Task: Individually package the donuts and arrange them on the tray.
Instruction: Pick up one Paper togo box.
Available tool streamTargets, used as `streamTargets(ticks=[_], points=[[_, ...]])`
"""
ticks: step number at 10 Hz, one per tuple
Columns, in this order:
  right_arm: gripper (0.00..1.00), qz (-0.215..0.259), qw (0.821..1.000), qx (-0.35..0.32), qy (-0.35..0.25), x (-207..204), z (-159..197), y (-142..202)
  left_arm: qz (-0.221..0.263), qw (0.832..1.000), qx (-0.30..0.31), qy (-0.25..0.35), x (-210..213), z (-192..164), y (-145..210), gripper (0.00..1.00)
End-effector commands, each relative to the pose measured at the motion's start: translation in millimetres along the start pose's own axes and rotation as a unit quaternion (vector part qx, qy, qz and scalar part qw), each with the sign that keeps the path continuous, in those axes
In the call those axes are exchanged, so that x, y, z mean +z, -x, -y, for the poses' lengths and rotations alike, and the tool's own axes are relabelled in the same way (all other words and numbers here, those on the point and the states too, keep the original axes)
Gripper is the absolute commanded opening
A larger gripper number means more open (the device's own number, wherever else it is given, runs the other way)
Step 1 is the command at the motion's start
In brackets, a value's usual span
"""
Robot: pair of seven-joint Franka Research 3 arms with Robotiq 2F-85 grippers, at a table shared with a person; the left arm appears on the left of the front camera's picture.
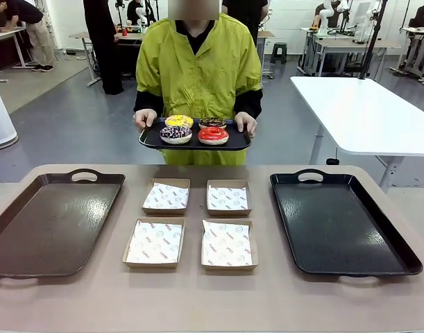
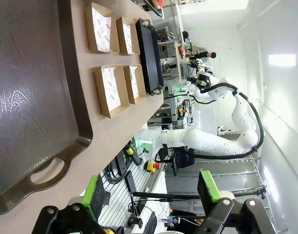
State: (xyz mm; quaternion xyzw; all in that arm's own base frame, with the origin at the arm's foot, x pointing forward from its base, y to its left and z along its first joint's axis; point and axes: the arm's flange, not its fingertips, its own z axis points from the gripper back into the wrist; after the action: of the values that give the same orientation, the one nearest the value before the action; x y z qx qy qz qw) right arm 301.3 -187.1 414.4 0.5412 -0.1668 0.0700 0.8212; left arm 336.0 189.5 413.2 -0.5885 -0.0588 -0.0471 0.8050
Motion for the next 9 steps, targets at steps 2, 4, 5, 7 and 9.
streamTargets(ticks=[2, 4, 5, 7, 9], points=[[1.0, 0.003, 1.0, 0.002, -0.008, 0.8, 1.5, 0.4, -0.001, 1.0, -0.002, 0.004, 2.7, 1.6, 0.5, 1.0], [1.0, 0.003, 1.0, 0.002, -0.008, 0.8, 1.5, 0.4, -0.001, 1.0, -0.002, 0.004, 2.7, 1.6, 0.5, 1.0], [1.0, 0.003, 1.0, 0.002, -0.008, 0.8, 1.5, 0.4, -0.001, 1.0, -0.002, 0.004, 2.7, 1.6, 0.5, 1.0], [1.0, 0.003, 1.0, 0.002, -0.008, 0.8, 1.5, 0.4, -0.001, 1.0, -0.002, 0.004, 2.7, 1.6, 0.5, 1.0], [1.0, 0.003, 1.0, 0.002, -0.008, 0.8, 1.5, 0.4, -0.001, 1.0, -0.002, 0.004, 2.7, 1.6, 0.5, 1.0]])
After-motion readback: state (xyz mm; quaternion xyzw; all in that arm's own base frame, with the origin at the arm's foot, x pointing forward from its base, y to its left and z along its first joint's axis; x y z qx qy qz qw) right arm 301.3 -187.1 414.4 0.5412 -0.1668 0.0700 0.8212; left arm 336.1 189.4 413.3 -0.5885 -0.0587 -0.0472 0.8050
